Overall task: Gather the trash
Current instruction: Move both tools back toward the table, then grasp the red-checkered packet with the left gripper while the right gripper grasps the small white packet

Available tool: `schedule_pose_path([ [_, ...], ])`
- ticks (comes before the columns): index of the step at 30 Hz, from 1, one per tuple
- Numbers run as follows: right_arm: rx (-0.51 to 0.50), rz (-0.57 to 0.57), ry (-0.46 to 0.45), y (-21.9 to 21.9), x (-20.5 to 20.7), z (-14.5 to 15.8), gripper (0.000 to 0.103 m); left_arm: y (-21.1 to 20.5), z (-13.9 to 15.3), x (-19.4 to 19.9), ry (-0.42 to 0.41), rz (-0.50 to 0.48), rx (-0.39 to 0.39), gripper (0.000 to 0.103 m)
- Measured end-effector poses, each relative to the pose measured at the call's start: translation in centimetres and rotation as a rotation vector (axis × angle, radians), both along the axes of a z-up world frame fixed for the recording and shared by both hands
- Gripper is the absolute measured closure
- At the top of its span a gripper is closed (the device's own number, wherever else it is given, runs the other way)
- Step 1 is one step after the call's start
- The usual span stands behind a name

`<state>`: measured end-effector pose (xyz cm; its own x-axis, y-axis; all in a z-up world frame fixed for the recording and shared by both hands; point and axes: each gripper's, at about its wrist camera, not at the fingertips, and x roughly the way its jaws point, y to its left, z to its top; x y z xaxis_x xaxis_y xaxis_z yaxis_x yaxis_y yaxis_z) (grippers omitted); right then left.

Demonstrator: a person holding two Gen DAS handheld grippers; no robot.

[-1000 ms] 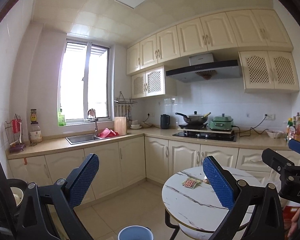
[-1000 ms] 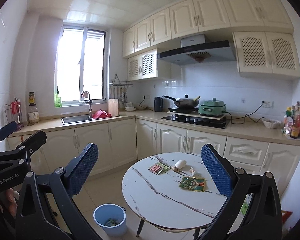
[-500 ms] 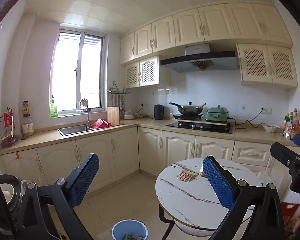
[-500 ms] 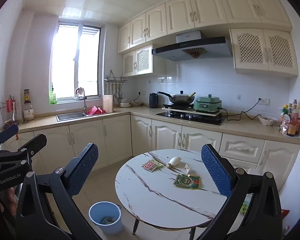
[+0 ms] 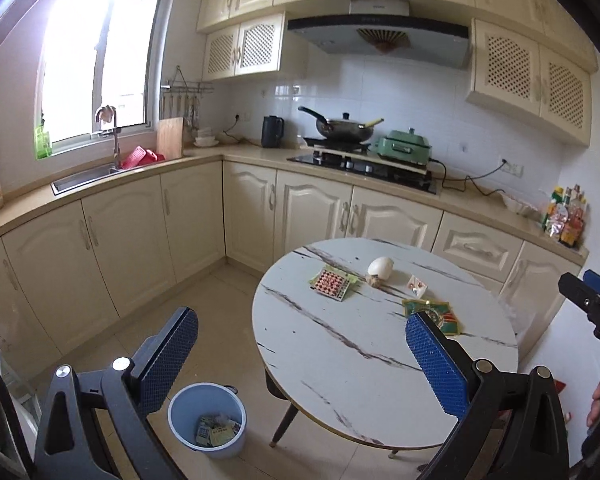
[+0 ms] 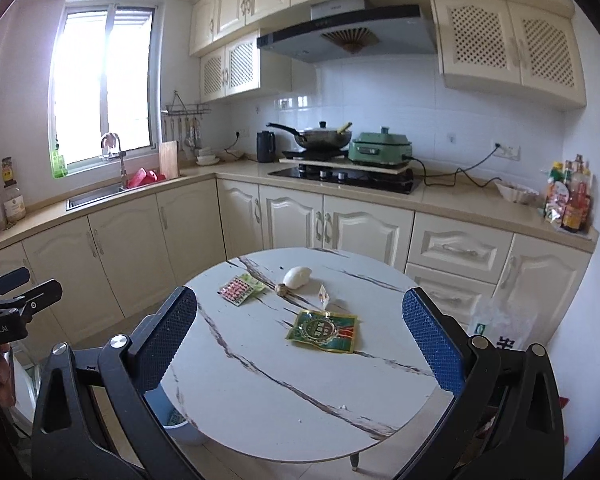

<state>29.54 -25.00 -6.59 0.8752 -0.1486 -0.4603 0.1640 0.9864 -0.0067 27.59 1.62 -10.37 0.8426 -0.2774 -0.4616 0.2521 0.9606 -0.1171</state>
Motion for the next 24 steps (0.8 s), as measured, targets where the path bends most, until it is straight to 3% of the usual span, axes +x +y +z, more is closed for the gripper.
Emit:
schedule_pose_path([
  [5, 0.032, -0.018, 0.103, -4.3, 5.5, -4.3, 0.000, -2.3, -1.0, 8.6, 0.063, -0.028, 0.052, 0.001],
  [10, 0.083, 0.021, 0.187, -7.7, 11.7, -8.8, 0.000, -4.3, -2.6, 18.8, 0.189, -0.110, 0.025, 0.001],
  [14, 0.104, 0.067, 0.292, -9.5, 17.8, -12.5, 0.000, -5.9, -3.7, 26.0, 0.218, -0.115, 0.082, 0.001],
  [18, 0.071, 0.067, 0.394, -10.2, 23.2, -16.1, 0.000, -7.0, -5.4, 31.2, 0.256, -0.135, 0.131, 0.001],
  [24, 0.048, 0.081, 0.474, -11.1, 28.7, -19.9, 0.001, -7.5, -7.8, 36.4, 0.281, -0.156, 0.164, 0.001],
])
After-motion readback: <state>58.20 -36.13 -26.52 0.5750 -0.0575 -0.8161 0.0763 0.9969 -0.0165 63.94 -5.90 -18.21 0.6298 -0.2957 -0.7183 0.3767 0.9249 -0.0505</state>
